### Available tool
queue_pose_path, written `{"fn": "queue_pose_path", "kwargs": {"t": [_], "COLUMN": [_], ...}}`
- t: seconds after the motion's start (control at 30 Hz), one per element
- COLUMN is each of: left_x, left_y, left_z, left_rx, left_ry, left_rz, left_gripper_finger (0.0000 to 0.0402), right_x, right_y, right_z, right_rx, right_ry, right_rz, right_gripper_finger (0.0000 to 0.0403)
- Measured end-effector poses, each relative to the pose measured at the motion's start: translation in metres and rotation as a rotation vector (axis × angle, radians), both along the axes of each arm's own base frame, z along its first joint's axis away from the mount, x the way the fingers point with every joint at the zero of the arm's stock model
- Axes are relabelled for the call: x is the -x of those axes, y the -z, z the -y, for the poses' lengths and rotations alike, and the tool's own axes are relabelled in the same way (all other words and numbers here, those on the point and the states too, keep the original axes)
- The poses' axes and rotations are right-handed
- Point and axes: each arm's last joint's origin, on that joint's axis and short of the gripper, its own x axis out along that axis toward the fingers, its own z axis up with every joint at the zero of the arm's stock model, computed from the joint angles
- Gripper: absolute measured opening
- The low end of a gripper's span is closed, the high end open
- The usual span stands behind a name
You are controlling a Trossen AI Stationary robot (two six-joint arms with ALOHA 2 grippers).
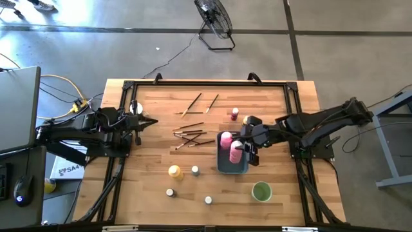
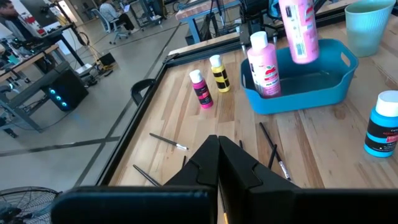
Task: Pick & Place Paint Supplies
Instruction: Put the large pink paint bottle into the blue bin
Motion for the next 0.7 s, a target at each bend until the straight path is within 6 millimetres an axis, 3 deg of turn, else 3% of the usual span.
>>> {"fn": "queue_pose_path", "kwargs": {"t": [0.3, 0.7], "left_x": [0.0, 0.0], "left_y": [0.0, 0.0], "left_z": [0.0, 0.0], "left_rx": [0.017, 0.021], "left_ry": [-0.004, -0.004], "left_rz": [0.004, 0.005], "left_gripper_finger": [0.0, 0.0], "right_x": [0.002, 0.007], "right_y": [0.034, 0.052], "right_z": [0.004, 0.01], "right_rx": [0.061, 0.152], "right_ry": [0.115, 0.29], "right_rz": [-0.041, -0.048], "right_gripper_finger": [0.0114, 0.0116]}}
